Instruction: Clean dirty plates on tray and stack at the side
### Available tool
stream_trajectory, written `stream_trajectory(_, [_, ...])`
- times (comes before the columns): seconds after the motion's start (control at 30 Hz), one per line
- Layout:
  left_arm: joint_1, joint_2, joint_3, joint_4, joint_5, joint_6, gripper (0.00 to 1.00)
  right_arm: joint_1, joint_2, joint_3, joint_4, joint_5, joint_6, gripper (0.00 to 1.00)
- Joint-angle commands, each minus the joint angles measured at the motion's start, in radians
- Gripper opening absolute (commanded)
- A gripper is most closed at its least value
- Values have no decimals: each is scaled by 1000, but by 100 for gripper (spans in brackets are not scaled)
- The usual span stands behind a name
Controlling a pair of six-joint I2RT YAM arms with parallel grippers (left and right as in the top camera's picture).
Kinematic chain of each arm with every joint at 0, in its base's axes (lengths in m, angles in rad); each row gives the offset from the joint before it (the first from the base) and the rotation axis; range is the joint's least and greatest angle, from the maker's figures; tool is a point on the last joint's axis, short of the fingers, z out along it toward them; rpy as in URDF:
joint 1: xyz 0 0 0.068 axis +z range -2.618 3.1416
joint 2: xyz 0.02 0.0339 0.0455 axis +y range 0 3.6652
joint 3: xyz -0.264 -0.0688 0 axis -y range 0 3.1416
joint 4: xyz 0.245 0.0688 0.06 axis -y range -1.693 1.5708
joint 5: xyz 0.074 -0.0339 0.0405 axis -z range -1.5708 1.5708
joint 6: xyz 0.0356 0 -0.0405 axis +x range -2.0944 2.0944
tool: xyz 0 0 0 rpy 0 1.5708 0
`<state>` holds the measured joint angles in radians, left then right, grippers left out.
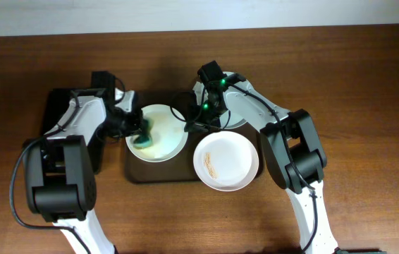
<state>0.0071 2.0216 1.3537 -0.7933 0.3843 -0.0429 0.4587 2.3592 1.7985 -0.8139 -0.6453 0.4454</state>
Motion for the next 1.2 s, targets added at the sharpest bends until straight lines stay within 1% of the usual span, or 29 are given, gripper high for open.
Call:
stream_trajectory(0.0, [-91,26,-25,18,177,154,0,6,6,-18,-2,13,-4,4])
stream_trajectory(0.07, [-97,26,-25,111,175,142,1,6,6,-18,-4,13,-4,4])
stream_trajectory(0.1, [-94,26,-25,172,143,117,1,6,6,-18,-4,13,-4,4])
stream_trajectory(0.13, [-92,26,-25,212,83,75,1,6,6,-18,-5,13,-4,4])
stream_trajectory(0.17, [-92,26,-25,268,-62,12,1,6,6,-18,-5,13,-4,4])
stream_trajectory(0.2, [-92,26,-25,277,-146,1,1,6,6,-18,-5,13,-4,4])
stream_trajectory(0.23, [-92,26,-25,241,-233,-1,0,6,6,-18,-5,13,-4,4])
stream_trajectory(0.3, [-92,26,-25,142,-322,-44,1,6,6,-18,-4,13,-4,4])
stream_trajectory(0.37, [-92,26,-25,-14,-322,-43,1,6,6,-18,-4,13,-4,4])
stream_trajectory(0.43, [-92,26,-25,-107,-321,-43,0,6,6,-18,-5,13,-4,4])
stream_trajectory(0.47, [-92,26,-25,-133,-298,-36,1,6,6,-18,-5,13,-4,4])
stream_trajectory(0.5, [-92,26,-25,-127,-244,-20,0,6,6,-18,-9,13,-4,4])
stream_trajectory(0.57, [-92,26,-25,-78,-211,-21,0,12,6,-18,-25,15,-3,5])
stream_trajectory(0.63, [-92,26,-25,-72,-205,-21,1,34,6,-18,-43,49,-2,12])
stream_trajectory(0.7, [-92,26,-25,-72,-204,-21,1,62,6,-20,-58,106,33,22])
stream_trajectory(0.77, [-94,26,-25,-72,-204,-21,0,85,6,-22,-65,138,62,23])
stream_trajectory(0.83, [-94,26,-25,-72,-204,-21,1,93,6,-22,-65,157,74,23])
stream_trajectory(0.87, [-94,26,-25,-71,-204,-21,1,94,6,-22,-64,164,88,17])
stream_trajectory(0.9, [-94,26,-25,-71,-204,-21,0,94,6,-22,-65,164,88,4])
stream_trajectory(0.97, [-94,26,-25,-66,-189,-21,1,93,6,-22,-64,164,88,4])
stream_trajectory(1.0, [-93,26,-25,-51,-135,-20,1,92,6,-22,-64,164,88,4])
stream_trajectory(1.07, [-89,26,-12,-19,25,59,1,90,6,-22,-67,164,87,4])
stream_trajectory(1.1, [-87,26,9,-24,65,82,1,90,6,-22,-69,163,87,4])
stream_trajectory(1.17, [-77,26,92,-69,99,90,1,90,6,-22,-69,163,87,4])
